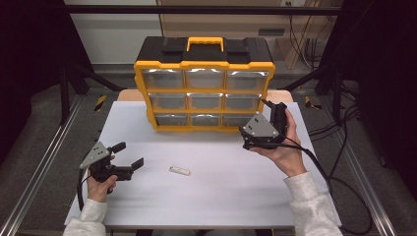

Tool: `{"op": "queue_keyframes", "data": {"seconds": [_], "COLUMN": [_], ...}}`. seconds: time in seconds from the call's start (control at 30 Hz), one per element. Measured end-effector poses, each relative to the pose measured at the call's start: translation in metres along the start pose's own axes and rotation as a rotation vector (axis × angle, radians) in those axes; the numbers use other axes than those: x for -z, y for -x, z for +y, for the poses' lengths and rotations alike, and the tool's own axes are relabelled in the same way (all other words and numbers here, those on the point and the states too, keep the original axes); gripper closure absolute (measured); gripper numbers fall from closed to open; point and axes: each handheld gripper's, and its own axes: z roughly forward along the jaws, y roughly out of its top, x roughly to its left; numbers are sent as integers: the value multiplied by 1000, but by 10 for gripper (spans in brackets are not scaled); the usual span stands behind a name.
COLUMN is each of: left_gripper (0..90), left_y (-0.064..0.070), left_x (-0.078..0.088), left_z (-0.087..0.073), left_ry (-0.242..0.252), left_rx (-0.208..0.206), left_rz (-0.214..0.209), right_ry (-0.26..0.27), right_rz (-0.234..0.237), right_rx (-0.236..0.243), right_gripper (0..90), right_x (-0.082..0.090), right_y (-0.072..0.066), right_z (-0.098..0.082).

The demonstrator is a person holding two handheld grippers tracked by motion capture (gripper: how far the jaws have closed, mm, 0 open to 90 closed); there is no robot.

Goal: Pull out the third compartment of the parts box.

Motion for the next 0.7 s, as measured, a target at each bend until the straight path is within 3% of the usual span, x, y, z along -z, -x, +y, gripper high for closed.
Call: {"op": "queue_keyframes", "data": {"seconds": [0.23, 0.7], "left_gripper": [16, 16], "left_y": [0, 0], "left_x": [0, -1], "left_z": [0, 0], "left_ry": [-3, -4], "left_rx": [-2, -4], "left_rz": [0, 1], "right_ry": [-3, -5], "right_rz": [-20, -64], "right_rx": [94, 235], "right_gripper": [11, 9], "right_x": [-3, -12], "right_y": [2, 11], "right_z": [8, 18]}}
